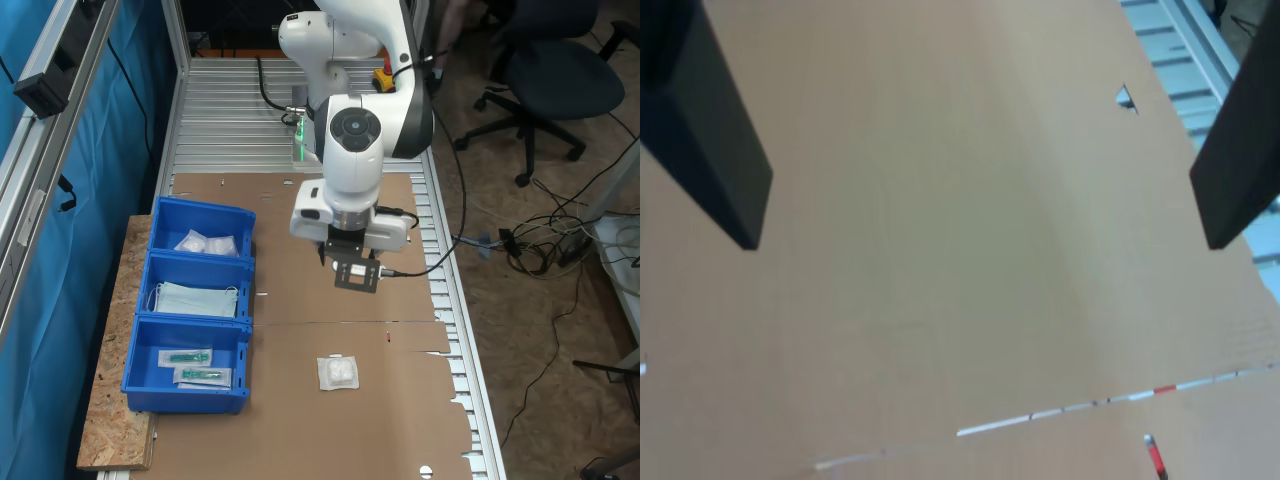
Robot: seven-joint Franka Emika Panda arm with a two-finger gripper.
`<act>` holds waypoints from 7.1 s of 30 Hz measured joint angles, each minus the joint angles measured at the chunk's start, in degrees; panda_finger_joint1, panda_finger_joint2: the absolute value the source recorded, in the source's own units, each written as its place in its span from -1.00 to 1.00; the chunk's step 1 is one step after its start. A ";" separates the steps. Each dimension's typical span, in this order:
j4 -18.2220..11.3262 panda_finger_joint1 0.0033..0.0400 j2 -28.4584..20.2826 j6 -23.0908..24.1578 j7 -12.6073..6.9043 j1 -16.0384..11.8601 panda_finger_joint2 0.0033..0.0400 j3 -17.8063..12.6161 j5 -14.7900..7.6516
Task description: Pick and place sorting task of medical equipment.
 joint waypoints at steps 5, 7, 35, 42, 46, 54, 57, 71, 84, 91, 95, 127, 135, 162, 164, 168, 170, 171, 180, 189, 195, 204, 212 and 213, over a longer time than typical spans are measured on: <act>-0.04 1.00 3.58 5.11 0.00 -0.09 1.00 0.05 0.00; -0.05 1.00 4.75 6.79 0.00 -0.12 1.00 0.05 0.04; 3.98 1.00 16.77 19.61 0.00 -0.47 1.00 0.12 5.15; 6.25 1.00 21.33 21.81 0.00 -0.81 1.00 0.12 5.55; 7.17 1.00 23.97 22.82 0.00 -1.15 1.00 0.12 5.72; 8.33 1.00 27.87 24.21 0.00 -1.78 1.00 0.10 5.84; 8.84 1.00 28.53 24.50 0.00 -1.87 1.00 0.10 5.85; 11.69 1.00 29.09 25.65 0.00 -2.13 1.00 1.28 5.87; 11.94 1.00 29.20 26.06 0.00 -2.13 1.00 2.48 5.87; 11.94 1.00 29.67 26.10 0.00 -2.13 1.00 2.51 5.88; 11.95 1.00 30.21 26.10 0.00 -2.14 1.00 2.51 5.88; 13.47 1.00 34.48 26.11 0.00 -2.73 1.00 2.51 5.88; 14.30 1.00 35.19 26.11 0.00 -2.77 1.00 2.51 5.88; 15.23 1.00 36.51 26.11 0.00 -2.78 1.00 2.51 5.88; 15.29 1.00 36.51 26.11 0.00 -2.78 1.00 2.51 5.88; 15.56 1.00 36.71 26.11 0.00 -2.78 1.00 2.51 5.88; 15.56 1.00 36.71 26.11 0.00 -2.78 1.00 2.51 5.88; 15.56 1.00 36.71 26.11 0.00 -2.78 1.00 2.51 5.88; 15.56 1.00 36.71 26.11 0.00 -2.78 1.00 2.51 5.88; 15.56 1.00 36.71 26.11 0.00 -2.78 1.00 2.51 5.88; 15.56 1.00 36.71 26.11 0.00 -2.78 1.00 2.51 5.88; 15.58 0.45 36.70 26.11 0.00 -2.78 0.45 2.49 5.88; 16.05 -0.43 36.58 26.11 0.00 -2.78 -0.43 2.47 5.88; 16.06 -0.85 36.58 26.11 0.00 -2.78 -0.85 2.47 5.88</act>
